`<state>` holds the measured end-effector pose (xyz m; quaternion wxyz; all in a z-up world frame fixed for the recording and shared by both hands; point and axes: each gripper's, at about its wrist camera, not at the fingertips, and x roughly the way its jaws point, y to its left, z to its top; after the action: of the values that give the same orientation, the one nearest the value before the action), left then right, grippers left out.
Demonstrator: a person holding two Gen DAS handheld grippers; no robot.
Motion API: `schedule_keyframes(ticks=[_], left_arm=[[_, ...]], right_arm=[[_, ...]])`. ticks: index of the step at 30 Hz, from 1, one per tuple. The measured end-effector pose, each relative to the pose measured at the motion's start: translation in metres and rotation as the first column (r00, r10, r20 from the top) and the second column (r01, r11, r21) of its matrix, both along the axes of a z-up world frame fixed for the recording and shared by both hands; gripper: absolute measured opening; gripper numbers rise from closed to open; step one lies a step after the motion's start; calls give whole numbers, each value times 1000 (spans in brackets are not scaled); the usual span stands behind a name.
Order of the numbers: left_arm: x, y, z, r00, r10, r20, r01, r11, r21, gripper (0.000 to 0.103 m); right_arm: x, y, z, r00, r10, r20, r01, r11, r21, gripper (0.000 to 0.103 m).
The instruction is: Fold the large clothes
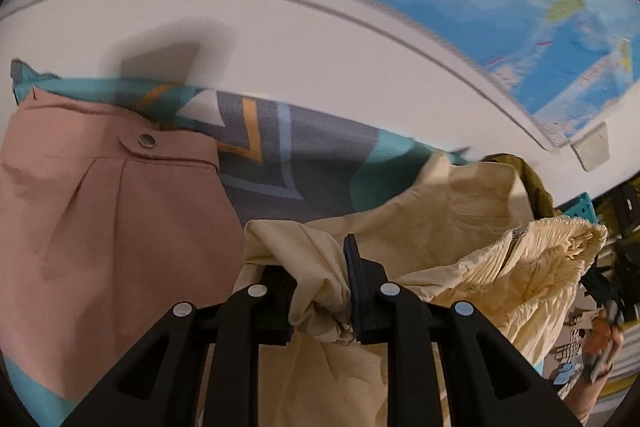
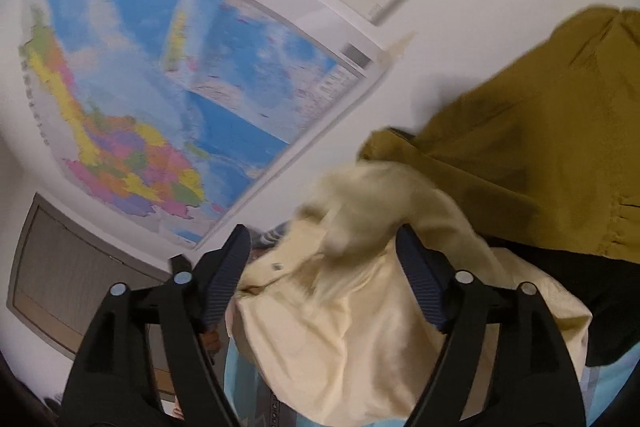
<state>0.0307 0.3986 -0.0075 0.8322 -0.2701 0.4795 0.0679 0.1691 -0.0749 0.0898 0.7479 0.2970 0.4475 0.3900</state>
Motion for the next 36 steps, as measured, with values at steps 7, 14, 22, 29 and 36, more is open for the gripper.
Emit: schedule_keyframes(ticks=[7, 14, 22, 29, 36], left_arm=[[12, 7, -18, 999, 15, -36, -17, 999, -51, 24], [-5, 0, -5, 999, 20, 39, -19, 999, -35, 44], [-48, -56, 23, 965, -174, 196, 135, 971, 197, 78], [-73, -44, 5, 976, -137, 166, 102, 974, 203, 71], [-140, -23, -12, 973, -91, 210, 45, 976, 212, 94]], right_arm=[[-77, 68, 19, 899, 273, 342, -122, 907, -404, 85], [-74, 129, -37, 825, 393, 406, -7, 725, -688, 55], [-36, 130, -45, 869, 324, 373, 3, 751, -660, 32], [-59, 82, -14, 874, 266, 407, -21, 856, -516, 73], [-106, -43, -27, 915, 80, 394, 106, 898, -428, 91]])
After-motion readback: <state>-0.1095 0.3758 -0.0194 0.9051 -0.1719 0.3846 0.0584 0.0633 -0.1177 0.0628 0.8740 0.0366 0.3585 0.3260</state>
